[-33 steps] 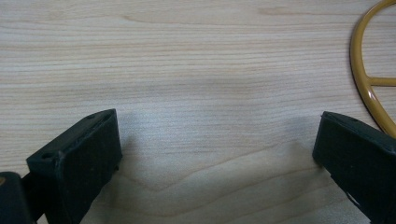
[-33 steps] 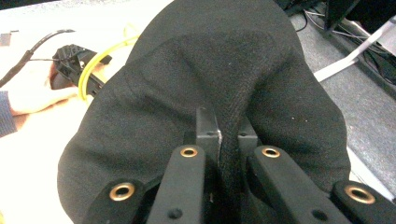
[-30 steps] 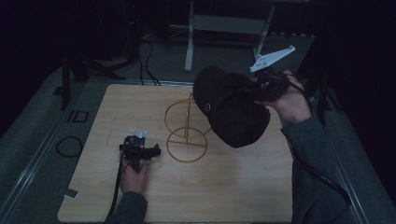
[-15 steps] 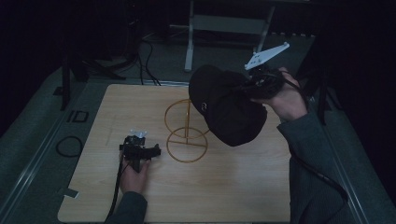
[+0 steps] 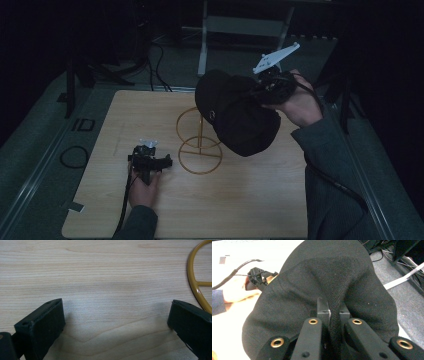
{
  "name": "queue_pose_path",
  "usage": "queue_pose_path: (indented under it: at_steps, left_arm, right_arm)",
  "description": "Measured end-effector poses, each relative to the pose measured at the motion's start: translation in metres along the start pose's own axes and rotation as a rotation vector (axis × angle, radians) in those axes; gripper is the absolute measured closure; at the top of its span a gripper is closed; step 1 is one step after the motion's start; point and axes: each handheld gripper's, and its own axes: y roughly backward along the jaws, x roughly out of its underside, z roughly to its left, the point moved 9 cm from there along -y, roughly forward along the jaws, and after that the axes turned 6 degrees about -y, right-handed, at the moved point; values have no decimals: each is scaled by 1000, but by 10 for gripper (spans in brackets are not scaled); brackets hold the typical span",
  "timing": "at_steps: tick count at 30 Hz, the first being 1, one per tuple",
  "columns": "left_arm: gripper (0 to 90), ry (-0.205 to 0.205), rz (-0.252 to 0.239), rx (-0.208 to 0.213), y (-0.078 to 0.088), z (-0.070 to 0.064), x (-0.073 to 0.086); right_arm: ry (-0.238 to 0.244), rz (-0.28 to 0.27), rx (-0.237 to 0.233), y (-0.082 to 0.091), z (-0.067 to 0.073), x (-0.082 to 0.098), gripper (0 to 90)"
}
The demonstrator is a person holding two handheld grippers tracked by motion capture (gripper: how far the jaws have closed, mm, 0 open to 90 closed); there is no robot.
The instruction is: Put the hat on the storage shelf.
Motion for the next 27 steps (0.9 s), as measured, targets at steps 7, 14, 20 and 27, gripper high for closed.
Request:
queue_pose_path:
  at_steps: [7,14,20,27]
  left_arm:
    - [7,2,-1,0,0,0,0]
    - [7,0,0,0,0,0,0]
    - [7,0,0,0,0,0,0]
    - [7,-1,1,0,0,0,0]
  right_arm:
    - [6,5,-9,-4,2,-3,864]
    - [20,28,-16,-8,3,-6,864]
    - [30,38,-24,-10,5,-9,864]
    - [41,41,-39,-14,9,-16,864]
